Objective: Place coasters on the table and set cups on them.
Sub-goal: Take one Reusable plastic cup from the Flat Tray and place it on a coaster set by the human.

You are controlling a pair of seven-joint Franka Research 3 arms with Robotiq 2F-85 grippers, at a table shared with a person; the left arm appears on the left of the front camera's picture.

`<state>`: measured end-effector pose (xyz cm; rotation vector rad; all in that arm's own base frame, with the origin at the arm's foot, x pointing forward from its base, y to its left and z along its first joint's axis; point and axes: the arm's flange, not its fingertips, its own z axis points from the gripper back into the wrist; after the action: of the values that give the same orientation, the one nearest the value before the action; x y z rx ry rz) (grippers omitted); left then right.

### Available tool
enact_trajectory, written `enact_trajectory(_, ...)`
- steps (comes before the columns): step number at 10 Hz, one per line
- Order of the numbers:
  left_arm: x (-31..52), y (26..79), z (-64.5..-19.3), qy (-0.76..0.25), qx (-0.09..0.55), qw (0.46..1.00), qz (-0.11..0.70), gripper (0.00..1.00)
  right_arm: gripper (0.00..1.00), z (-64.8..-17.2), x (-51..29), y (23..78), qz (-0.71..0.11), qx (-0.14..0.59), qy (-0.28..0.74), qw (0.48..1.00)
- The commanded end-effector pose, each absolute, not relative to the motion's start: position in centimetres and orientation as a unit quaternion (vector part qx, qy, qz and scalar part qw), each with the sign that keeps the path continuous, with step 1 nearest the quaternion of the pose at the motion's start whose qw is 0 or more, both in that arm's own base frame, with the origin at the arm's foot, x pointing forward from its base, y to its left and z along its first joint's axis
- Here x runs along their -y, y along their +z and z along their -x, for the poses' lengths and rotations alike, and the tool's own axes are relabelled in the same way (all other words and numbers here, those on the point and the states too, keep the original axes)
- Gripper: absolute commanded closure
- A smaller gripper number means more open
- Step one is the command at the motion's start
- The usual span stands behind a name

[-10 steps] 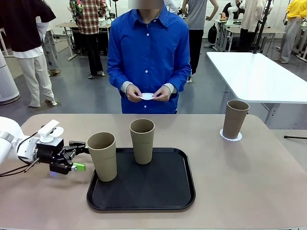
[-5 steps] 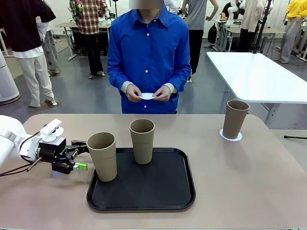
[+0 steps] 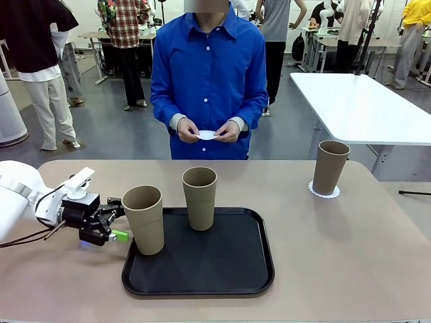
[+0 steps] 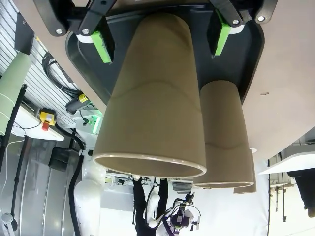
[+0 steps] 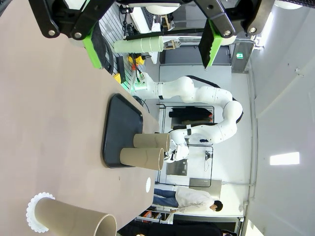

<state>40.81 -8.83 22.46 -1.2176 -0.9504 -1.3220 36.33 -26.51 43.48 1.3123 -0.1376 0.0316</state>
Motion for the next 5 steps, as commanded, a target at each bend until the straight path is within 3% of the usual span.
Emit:
enact_trajectory(1,9.7,22.4,-41.2,-0.555,0.385,0.533,0.509,0.0,0.0,-36.4,26.5,43.5,-0.608,0.061,0.01,0.791)
enact_trajectory(5,10.8,21.6,-41.2,-0.559,0.373,0.529,0.518,0.0,0.0,-36.4,26.5,43.5,-0.608,0.061,0.01,0.791)
